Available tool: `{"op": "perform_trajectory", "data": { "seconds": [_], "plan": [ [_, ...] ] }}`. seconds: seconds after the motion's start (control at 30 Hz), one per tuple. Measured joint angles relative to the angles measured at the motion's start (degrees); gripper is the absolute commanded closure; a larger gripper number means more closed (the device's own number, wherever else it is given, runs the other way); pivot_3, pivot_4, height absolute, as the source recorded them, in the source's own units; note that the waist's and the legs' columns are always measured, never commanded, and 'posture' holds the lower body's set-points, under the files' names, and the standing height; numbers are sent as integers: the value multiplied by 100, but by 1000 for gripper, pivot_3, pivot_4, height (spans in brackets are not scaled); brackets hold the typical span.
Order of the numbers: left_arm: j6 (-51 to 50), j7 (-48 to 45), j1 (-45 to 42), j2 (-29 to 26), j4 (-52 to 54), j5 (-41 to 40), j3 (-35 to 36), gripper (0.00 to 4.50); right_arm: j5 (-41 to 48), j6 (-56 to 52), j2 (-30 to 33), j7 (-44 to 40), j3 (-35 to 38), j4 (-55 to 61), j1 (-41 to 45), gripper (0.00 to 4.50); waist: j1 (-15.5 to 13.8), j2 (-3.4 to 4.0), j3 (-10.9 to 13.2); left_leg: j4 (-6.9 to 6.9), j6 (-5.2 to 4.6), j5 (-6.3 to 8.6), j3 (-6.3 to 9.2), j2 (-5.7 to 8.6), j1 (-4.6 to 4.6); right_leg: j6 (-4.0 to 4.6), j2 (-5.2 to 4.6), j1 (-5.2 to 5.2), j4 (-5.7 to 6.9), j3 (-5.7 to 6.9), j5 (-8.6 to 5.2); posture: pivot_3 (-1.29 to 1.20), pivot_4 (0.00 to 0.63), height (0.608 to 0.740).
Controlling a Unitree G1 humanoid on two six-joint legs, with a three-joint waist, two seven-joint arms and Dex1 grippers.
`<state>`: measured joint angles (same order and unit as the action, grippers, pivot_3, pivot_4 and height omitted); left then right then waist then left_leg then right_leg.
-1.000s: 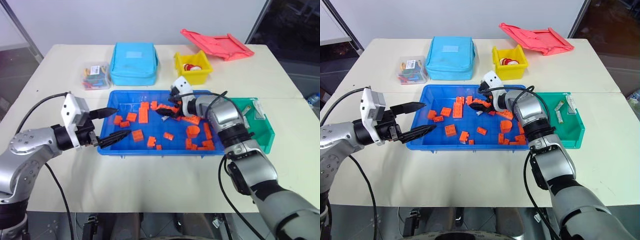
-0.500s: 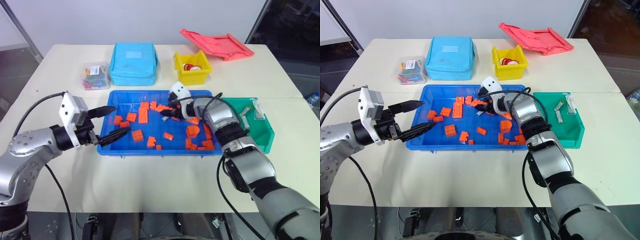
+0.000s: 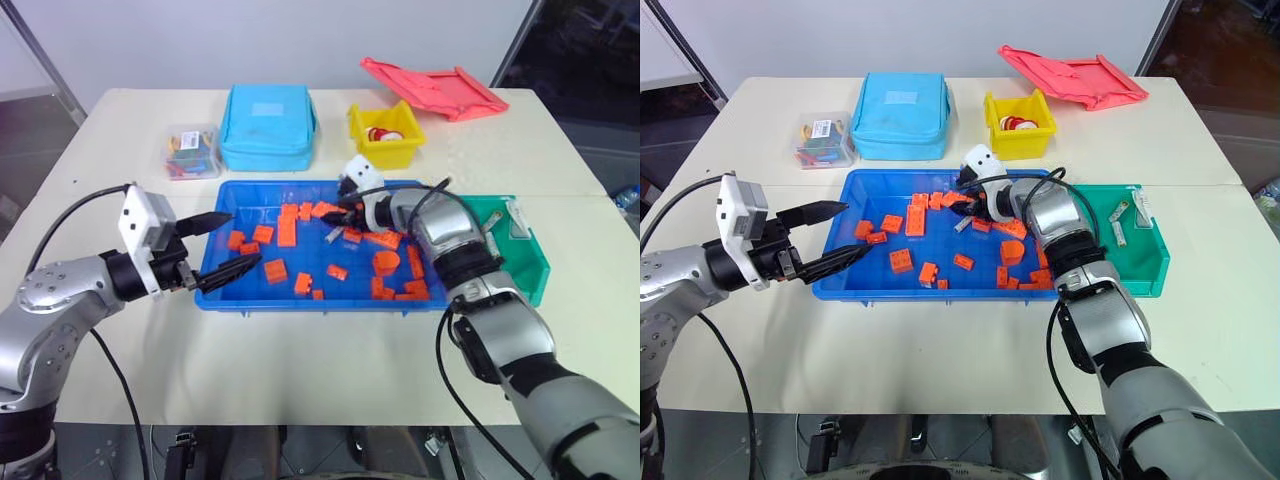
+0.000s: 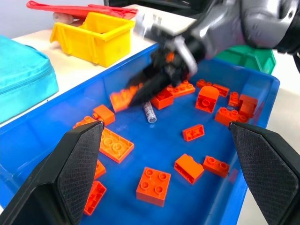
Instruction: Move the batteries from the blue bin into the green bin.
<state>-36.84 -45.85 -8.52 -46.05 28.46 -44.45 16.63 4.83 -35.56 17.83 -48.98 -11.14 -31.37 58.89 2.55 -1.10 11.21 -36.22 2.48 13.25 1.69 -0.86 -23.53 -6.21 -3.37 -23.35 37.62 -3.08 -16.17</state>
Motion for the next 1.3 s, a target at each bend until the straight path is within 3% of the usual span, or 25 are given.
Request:
{"op": "perform_trajectory", "data": {
  "seconds": [0.27,0.5,0.7,0.73,1.17,1.3],
  "plan": [
    [7,-32,-16,0,-17,1,-5,0,655,-1448,706,-560,-116,2723,-1073,3255,-13,-2,-1,-3,0,0,0,1,1,0,-4,5,-4,2,0,0,150,740],
    [7,-143,-94,-1,-84,2,-5,0,789,-1795,1056,-577,-205,3268,-1457,3255,4,-2,-1,-3,0,0,1,-4,3,0,5,4,-4,1,-1,0,150,740],
    [8,-149,-120,0,-137,10,-8,0,941,-1819,1090,-671,-484,3593,-1760,328,-6,-2,-1,-3,0,0,1,-4,2,1,3,5,-5,1,-1,0,150,740],
    [8,-148,-119,0,-137,11,-8,0,943,-1819,1100,-663,-522,3593,-1769,77,-6,-2,-1,-4,0,0,0,-4,2,1,3,5,-5,1,-1,0,150,740],
    [8,-138,-99,15,-135,11,-9,0,508,-790,902,-43,-449,2403,-830,77,-23,-3,-2,-1,0,0,1,-2,1,1,0,5,-5,1,-1,0,150,740],
    [8,-110,-15,19,-117,9,-3,0,-267,652,1070,-256,-1138,1658,-846,77,-3,-4,-2,-2,0,0,-2,-2,1,1,1,4,-8,1,-1,0,150,740]
  ]
}}
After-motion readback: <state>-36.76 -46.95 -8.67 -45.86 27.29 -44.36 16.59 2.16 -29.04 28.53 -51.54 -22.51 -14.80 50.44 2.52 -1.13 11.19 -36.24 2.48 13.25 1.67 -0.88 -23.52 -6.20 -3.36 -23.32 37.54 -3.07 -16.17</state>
